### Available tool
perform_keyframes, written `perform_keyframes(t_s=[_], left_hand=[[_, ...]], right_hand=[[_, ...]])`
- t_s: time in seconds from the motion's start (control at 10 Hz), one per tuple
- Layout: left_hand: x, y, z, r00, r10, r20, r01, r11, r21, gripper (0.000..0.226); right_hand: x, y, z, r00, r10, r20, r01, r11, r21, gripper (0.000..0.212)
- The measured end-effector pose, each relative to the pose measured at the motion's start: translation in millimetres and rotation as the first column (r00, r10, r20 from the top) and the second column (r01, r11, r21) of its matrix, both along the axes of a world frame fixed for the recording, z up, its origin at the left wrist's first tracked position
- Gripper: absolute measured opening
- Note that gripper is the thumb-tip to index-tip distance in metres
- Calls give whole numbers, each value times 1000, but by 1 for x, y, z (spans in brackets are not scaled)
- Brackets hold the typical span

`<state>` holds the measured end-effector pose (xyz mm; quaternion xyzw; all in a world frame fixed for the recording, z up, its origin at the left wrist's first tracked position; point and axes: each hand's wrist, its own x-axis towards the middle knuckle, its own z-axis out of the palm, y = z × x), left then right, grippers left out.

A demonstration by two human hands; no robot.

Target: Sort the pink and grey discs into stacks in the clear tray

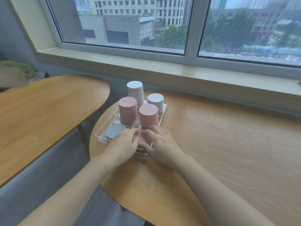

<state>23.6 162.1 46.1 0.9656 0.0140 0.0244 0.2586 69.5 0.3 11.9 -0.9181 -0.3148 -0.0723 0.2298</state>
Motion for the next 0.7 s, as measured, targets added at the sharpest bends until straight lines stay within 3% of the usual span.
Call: perform_keyframes(t_s=[0.2, 0.7], left_hand=[[-4, -8, -11, 997, -44, 69, 48, 997, -59, 36], [-11, -7, -21, 986, -27, 163, 20, 999, 48, 39]], right_hand=[[-9, -6, -15, 987, 19, 161, -21, 1000, 15, 47], [-28, -19, -6, 949, -11, 316, -12, 997, 70, 38]])
